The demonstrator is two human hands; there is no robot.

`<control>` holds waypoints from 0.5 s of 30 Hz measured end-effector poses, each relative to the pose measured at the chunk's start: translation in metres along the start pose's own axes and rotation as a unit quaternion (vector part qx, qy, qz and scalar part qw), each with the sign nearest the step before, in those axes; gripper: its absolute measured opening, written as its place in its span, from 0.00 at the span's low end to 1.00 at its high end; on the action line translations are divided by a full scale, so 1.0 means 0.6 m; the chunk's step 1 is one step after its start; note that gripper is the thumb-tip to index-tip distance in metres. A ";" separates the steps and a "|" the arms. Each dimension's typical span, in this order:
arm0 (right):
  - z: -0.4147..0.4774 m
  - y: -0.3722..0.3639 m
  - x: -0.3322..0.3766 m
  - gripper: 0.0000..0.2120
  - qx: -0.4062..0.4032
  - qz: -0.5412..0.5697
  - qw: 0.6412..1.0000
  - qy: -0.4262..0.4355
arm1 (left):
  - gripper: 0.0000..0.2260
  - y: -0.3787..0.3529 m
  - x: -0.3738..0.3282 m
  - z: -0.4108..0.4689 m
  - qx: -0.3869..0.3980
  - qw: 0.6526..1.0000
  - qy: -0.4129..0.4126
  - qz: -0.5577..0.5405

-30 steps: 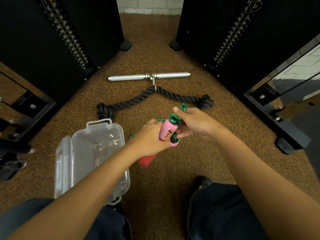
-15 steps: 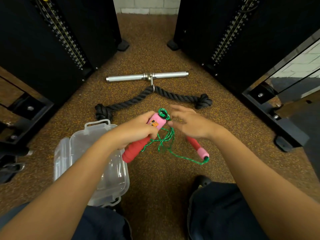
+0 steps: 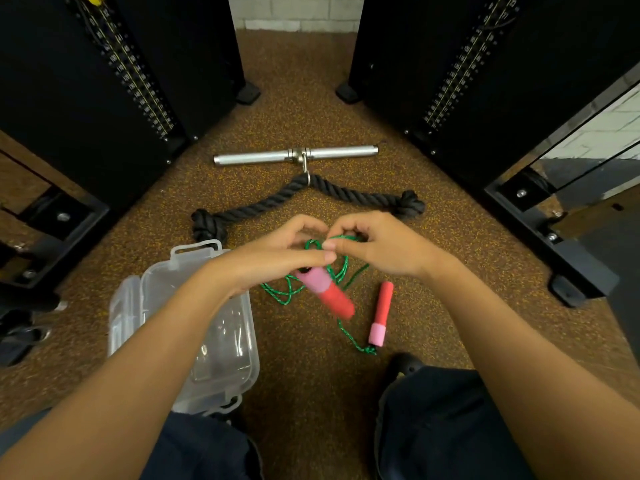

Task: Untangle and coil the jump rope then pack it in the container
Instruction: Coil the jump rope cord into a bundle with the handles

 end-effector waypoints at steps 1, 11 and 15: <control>0.000 -0.008 0.004 0.05 0.005 -0.006 1.000 0.002 | 0.17 0.004 -0.009 0.002 -0.026 0.999 -0.036 0.013; -0.004 0.026 0.005 0.16 -0.033 -0.039 0.999 0.000 | 0.20 0.000 -0.034 -0.004 -0.074 0.981 -0.083 0.158; -0.012 0.055 -0.005 0.19 -0.070 -0.009 0.997 -0.017 | 0.25 0.014 -0.019 -0.007 -0.070 0.980 -0.049 0.182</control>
Point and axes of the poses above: each hand's wrist, its own z-axis towards the middle knuckle, its own y-axis out of the back of the hand, x = y × z, the point moved 8 cm from there along z, towards the middle knuckle, and after that the axes turned 1 degree about x, right-handed, at the moved point
